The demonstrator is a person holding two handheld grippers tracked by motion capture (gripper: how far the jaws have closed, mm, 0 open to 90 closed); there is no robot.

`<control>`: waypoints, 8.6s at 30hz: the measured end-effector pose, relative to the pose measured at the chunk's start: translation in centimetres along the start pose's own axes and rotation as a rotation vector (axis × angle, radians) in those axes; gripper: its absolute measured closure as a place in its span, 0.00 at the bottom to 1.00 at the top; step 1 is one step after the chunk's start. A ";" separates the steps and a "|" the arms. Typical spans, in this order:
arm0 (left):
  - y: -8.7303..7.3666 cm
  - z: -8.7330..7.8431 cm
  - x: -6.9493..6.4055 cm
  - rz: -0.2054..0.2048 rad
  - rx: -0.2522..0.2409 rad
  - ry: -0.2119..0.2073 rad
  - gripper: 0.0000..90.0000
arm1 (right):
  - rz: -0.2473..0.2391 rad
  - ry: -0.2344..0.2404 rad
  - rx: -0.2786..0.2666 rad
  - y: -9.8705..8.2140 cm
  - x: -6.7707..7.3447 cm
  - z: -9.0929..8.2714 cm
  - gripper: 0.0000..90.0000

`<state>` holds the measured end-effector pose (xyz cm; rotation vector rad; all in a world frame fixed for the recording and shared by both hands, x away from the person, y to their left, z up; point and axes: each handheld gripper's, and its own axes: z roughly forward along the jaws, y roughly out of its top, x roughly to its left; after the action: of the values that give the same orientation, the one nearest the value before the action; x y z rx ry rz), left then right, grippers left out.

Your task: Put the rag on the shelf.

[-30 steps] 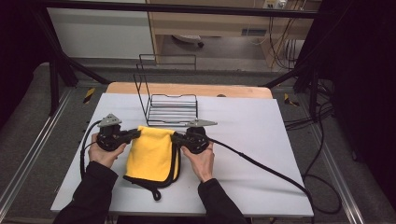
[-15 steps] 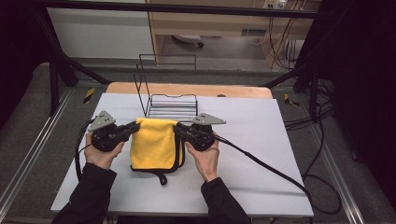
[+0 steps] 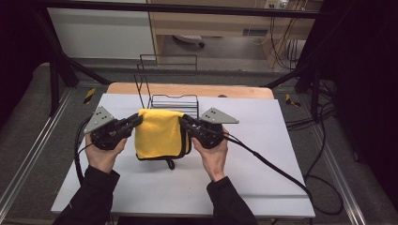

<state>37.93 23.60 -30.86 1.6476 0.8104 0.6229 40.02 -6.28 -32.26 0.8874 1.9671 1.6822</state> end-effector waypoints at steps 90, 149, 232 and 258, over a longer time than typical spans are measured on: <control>20.4 3.3 2.6 0.029 -0.504 0.153 0.92 | -0.192 -0.145 -0.437 22.0 -1.7 0.7 0.89; 12.6 8.4 7.4 0.035 -0.279 0.080 0.92 | -0.145 -0.121 -0.180 15.3 -7.1 6.1 0.88; 10.0 6.7 5.6 0.038 0.199 -0.047 1.00 | -0.224 0.092 0.065 9.7 -4.8 2.5 0.52; 6.0 7.9 4.8 0.063 0.254 -0.040 1.00 | -0.102 0.016 0.183 7.4 -5.8 5.1 0.93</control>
<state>48.01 21.75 -26.87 1.9169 0.8376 0.5459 49.09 -6.07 -26.61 0.8226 2.1657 1.4765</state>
